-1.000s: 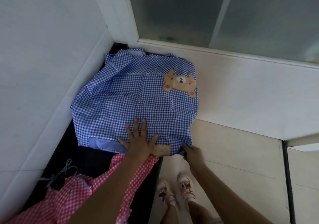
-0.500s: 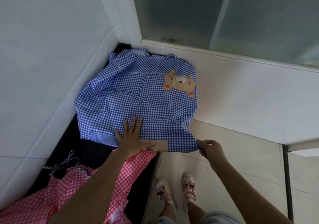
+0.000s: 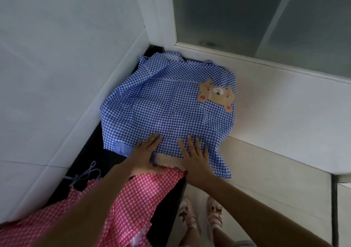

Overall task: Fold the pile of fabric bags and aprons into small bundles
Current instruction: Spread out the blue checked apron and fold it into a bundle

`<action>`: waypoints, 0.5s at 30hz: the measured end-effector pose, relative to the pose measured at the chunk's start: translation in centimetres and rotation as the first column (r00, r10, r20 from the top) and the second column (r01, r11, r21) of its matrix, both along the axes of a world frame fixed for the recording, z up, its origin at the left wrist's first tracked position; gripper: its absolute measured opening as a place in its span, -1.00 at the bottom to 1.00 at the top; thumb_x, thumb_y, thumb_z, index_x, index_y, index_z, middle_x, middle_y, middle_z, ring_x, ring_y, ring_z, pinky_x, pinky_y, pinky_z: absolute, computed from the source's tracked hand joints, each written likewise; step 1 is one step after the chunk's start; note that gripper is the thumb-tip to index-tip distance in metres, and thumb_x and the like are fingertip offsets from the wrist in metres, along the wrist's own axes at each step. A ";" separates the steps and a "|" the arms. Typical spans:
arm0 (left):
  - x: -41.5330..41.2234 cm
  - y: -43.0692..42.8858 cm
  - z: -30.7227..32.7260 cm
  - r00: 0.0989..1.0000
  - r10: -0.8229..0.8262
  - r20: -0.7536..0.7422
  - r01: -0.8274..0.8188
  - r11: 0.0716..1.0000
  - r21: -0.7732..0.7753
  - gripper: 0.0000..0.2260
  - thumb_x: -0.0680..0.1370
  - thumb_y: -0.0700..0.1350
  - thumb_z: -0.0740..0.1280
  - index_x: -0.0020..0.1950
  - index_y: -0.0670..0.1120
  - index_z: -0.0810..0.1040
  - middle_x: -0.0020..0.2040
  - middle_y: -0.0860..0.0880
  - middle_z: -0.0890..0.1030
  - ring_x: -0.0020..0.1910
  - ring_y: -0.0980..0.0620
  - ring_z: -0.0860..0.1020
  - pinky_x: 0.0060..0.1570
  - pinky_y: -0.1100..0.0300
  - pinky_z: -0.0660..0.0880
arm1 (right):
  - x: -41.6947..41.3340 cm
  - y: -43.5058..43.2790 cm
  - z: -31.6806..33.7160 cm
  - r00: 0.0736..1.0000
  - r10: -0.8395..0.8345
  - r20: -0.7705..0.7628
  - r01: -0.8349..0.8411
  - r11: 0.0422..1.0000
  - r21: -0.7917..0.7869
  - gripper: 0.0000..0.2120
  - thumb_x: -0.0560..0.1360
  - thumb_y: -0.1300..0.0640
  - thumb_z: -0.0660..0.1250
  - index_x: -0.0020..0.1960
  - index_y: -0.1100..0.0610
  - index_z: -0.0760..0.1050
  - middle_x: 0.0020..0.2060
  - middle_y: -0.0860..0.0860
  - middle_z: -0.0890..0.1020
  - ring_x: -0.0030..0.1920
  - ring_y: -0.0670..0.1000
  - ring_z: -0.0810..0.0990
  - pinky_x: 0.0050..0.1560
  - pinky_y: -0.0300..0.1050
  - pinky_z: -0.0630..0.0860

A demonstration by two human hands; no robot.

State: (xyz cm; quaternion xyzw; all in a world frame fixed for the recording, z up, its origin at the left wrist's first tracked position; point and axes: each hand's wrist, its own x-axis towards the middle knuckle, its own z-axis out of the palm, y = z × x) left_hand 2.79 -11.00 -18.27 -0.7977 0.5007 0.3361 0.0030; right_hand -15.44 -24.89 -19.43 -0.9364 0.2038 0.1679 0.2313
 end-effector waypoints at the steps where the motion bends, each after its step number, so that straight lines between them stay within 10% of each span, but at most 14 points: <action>1: 1.0 1.1 0.1 1.000 -0.022 -0.021 0.022 1.000 -0.011 0.14 0.10 0.67 0.02 0.46 0.11 -0.36 0.46 0.21 -0.34 0.48 0.18 -0.30 0.50 -0.09 -0.20 | 0.0 -0.3 0.3 0.999 0.007 -0.040 -0.007 1.000 -0.002 -0.05 0.52 -0.14 0.24 0.48 -0.02 -0.49 0.47 0.13 -0.43 0.45 0.24 -0.45 0.43 0.38 -0.26; 9: 5.6 3.5 1.2 0.952 -0.029 0.305 -0.012 0.991 0.131 -0.08 0.49 -0.02 0.36 0.49 -0.06 -0.36 0.44 0.08 -0.40 0.51 -0.06 -0.32 0.43 -0.12 -0.31 | -1.0 -2.9 -0.7 0.992 -0.110 0.068 0.115 0.991 -0.071 0.02 0.45 0.16 0.42 0.52 0.02 -0.35 0.47 0.01 -0.30 0.53 0.22 -0.06 0.49 0.25 0.05; 11: 6.7 3.5 0.8 0.940 0.030 0.340 -0.050 0.997 0.050 -0.13 0.48 -0.12 0.37 0.54 -0.04 -0.21 0.54 0.04 -0.22 0.54 -0.11 -0.21 0.44 -0.15 -0.28 | -0.7 -4.1 -1.0 0.992 -0.093 0.085 0.103 0.988 -0.115 0.08 0.29 0.14 0.55 0.57 0.07 -0.09 0.53 0.04 -0.04 0.50 0.21 0.10 0.46 0.17 0.10; 15: 9.1 3.2 -0.2 0.890 0.191 0.414 -0.095 0.966 -0.241 -0.37 0.32 -0.39 0.44 0.38 -0.17 0.46 0.40 -0.19 0.42 0.47 -0.32 0.16 0.44 -0.19 -0.10 | 0.5 -5.8 0.9 0.964 -0.152 0.220 0.174 0.981 -0.085 -0.45 0.40 0.41 0.30 0.38 0.23 0.38 0.36 0.18 0.44 0.35 0.21 0.41 0.33 0.06 0.31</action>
